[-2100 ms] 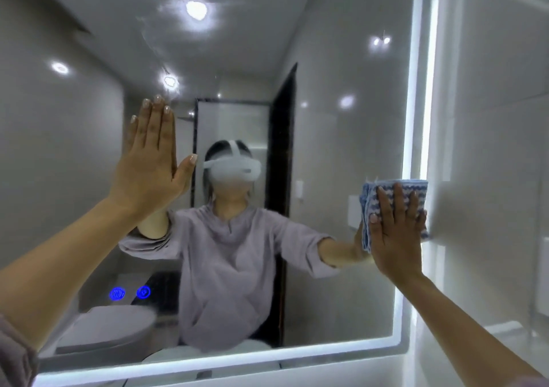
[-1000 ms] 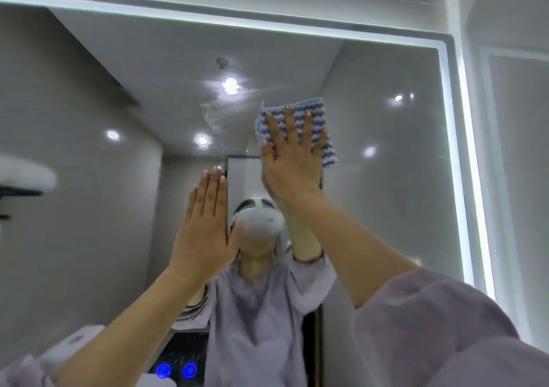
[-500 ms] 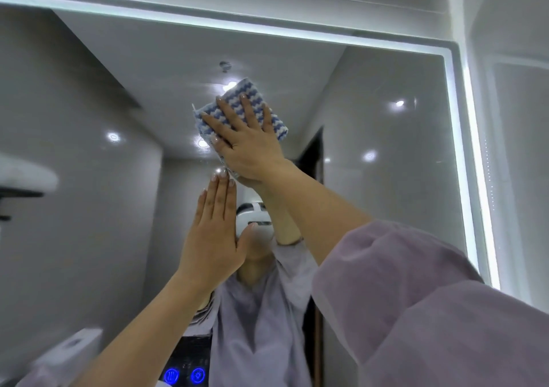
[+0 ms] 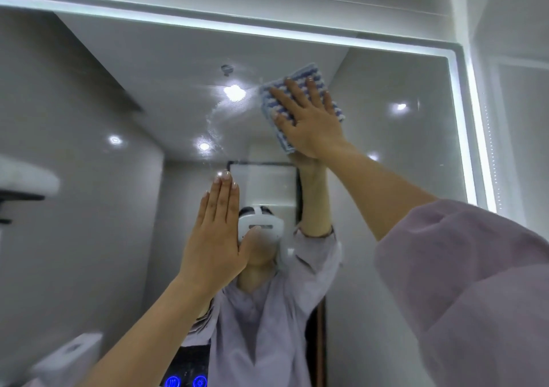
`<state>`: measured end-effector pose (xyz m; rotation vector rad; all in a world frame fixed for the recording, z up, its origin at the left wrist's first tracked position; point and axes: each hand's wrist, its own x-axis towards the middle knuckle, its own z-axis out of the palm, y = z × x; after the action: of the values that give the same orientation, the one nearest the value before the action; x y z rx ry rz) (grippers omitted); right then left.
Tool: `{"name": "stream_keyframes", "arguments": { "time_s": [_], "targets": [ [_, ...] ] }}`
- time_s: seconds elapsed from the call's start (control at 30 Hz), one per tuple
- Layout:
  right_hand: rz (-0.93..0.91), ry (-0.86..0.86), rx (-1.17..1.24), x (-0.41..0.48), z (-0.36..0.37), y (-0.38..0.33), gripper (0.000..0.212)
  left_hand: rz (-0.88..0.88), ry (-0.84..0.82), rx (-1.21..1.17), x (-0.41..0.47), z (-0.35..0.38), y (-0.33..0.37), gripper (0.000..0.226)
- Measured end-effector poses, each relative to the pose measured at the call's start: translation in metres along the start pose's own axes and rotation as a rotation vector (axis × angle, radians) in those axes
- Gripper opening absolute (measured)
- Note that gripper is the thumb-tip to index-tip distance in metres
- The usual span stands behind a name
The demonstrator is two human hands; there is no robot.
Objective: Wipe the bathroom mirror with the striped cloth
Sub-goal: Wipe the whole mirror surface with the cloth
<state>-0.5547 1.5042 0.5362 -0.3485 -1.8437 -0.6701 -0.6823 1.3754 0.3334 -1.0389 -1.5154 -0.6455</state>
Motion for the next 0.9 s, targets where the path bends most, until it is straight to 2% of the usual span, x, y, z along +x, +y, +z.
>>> {"name": "stream_keyframes", "arguments": {
  "time_s": [0.2,0.5,0.7,0.9],
  "targets": [
    [0.282,0.034,0.067,-0.009,-0.01,0.069,0.054,-0.006,0.008,0.005,0.0,0.002,0.0,0.079],
    [0.45,0.087,0.12,-0.001,-0.001,0.039,0.052,-0.001,0.0,0.006,0.0,0.005,-0.002,0.079],
    [0.27,0.037,0.067,0.009,0.004,0.003,0.053,0.003,0.006,0.004,0.0,0.006,-0.002,0.079],
    [-0.113,-0.034,0.011,0.002,0.013,-0.074,0.052,-0.017,0.007,0.019,0.0,0.006,-0.001,0.079]
  ]
}}
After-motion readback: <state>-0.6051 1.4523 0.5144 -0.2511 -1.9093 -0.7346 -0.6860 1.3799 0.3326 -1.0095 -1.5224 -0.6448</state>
